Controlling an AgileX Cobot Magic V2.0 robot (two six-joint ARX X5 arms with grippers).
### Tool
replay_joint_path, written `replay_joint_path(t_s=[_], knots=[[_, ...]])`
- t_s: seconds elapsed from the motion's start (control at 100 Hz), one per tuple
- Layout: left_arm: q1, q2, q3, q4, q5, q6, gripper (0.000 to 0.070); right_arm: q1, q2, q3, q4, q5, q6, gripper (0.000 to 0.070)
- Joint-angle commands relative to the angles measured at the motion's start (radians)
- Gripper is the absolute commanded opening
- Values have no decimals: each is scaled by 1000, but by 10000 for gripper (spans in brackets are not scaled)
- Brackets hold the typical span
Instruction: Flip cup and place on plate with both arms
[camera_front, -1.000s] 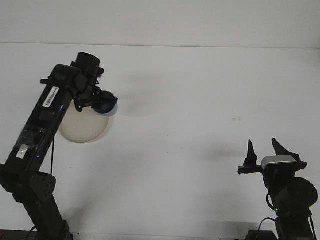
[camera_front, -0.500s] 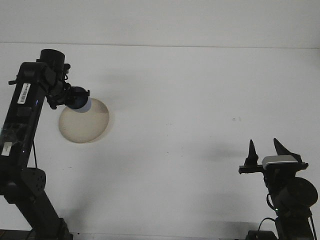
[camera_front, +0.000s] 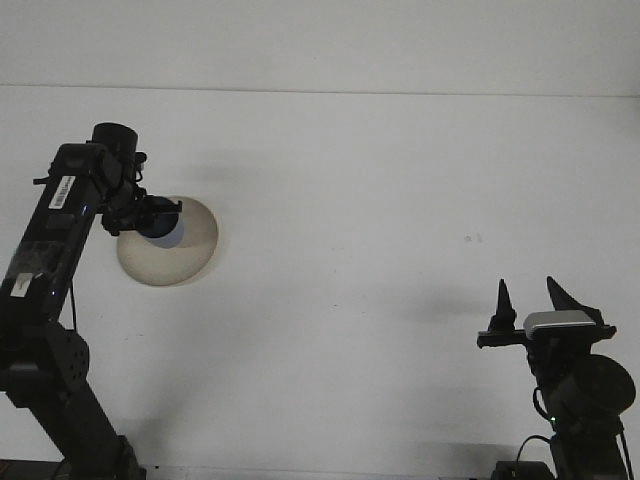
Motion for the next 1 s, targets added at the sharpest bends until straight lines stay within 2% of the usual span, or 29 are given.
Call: replay_joint_path(t_s=[0.0,0.67,0.73,0.88,0.93,0.99], knots=[[9,13,6,16,-5,9,6,1,3,4,10,0,14,480],[26,86,2,26,11,8,25,1,3,4,10,0,14,480],[26,86,2,31,12,8,76,1,3,4,10,0,14,480],[26,86,2,42,27,8,318,1,3,5,10,0,14,480],[26,86,2,42,45,9,354,1,3,5,11,0,14,480],[26,86,3,43,56,10,354,1,3,5,11,0,14,480]])
